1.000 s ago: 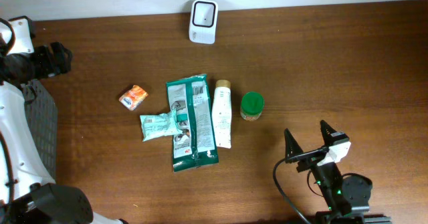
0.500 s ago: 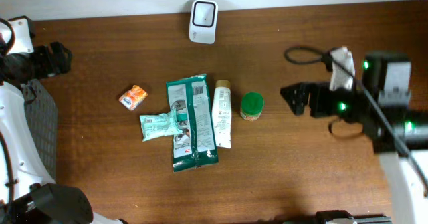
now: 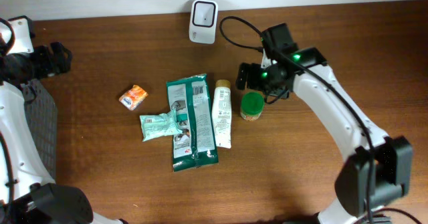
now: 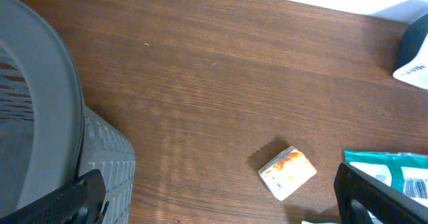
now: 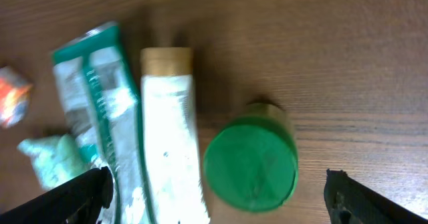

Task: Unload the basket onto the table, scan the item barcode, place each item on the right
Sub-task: 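Move the right gripper over the green-lidded jar and grasp it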

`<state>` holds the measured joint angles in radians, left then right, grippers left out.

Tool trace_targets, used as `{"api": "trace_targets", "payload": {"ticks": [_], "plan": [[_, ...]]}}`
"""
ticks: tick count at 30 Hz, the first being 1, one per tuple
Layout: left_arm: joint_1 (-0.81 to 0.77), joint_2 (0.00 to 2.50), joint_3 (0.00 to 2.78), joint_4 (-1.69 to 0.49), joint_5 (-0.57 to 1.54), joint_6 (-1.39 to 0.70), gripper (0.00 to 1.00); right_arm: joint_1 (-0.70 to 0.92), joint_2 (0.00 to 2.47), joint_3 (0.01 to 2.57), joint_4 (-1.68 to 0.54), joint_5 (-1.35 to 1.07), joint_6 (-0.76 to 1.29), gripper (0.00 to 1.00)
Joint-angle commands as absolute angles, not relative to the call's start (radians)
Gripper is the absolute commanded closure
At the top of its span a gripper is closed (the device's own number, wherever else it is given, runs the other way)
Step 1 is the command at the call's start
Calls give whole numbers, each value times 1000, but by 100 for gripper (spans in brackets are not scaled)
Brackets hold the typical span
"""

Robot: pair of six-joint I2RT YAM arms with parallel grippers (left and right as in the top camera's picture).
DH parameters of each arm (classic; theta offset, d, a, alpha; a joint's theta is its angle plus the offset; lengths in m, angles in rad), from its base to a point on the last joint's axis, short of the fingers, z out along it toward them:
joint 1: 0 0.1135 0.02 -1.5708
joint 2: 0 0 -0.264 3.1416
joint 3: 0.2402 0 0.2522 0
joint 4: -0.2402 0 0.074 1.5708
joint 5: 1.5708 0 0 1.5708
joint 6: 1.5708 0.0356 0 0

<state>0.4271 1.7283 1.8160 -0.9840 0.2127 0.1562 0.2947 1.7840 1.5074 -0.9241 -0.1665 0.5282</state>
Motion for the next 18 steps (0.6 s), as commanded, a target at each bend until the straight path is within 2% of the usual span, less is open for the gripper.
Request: {"api": "trace_targets", "payload": {"ticks": [1,13,15,18], "plan": [[435,1724,1832,-982,212,147,1,308,1871,1526,-925,-93,669,2],[435,1724,1832,-982,212,147,1,341,1958,1485,-905,-86,687,1],[435,1724,1832,-982,212,147,1,340,1958,1483,-925,-74,657,8],[435,1724,1832,-982,212,147,1,340,1958,1483,-954,-74,569,31]]}}
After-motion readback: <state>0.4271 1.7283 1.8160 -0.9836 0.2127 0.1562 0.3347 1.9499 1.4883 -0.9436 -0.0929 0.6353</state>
